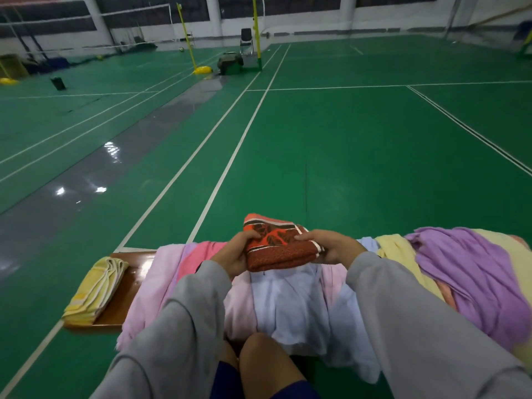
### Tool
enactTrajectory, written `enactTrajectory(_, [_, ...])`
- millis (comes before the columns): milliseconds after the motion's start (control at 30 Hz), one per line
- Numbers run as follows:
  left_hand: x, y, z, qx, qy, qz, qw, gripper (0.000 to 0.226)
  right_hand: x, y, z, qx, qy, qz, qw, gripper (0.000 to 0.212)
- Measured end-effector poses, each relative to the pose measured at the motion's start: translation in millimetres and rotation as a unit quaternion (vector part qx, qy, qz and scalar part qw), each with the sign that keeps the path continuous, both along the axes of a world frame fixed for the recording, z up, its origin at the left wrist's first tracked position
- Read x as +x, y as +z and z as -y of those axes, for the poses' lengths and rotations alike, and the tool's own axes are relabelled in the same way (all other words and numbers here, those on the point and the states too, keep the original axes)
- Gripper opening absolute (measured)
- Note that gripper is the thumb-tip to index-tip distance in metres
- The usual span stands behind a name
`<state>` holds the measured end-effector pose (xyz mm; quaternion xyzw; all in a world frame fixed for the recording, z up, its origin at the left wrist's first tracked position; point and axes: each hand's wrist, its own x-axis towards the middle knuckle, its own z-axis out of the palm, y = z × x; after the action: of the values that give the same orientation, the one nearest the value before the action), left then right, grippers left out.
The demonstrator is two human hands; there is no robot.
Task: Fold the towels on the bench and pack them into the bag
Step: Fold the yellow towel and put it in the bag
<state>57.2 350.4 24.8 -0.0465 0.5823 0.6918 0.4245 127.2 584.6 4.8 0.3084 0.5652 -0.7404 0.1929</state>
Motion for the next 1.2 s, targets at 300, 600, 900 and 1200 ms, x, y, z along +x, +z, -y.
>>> enactTrajectory(300, [-9.0,22.2,60.9,0.031,0.031,-0.039,0.998,0.021,-3.0,25.4,63.5,-0.093,0.057,-0.066,0.992,0.013])
enactTrajectory(600, [-0.8,38.3,124.0,0.015,0.044,-0.06,0.997,0.031,-22.7,43.6,110.9,0.031,0.152,-0.059,0.986,0.004])
enactTrajectory(900, [3.5,43.3,126.1,-0.026,0.036,-0.074,0.996,0.028,-16.1,49.9,122.6,0.078,0.16,-0.055,0.982,0.004])
enactTrajectory(1200, [2.5,40.4,112.4,-0.041,0.043,-0.104,0.993,0.039,-18.4,45.7,112.8,0.1,0.155,-0.06,0.981,0.007])
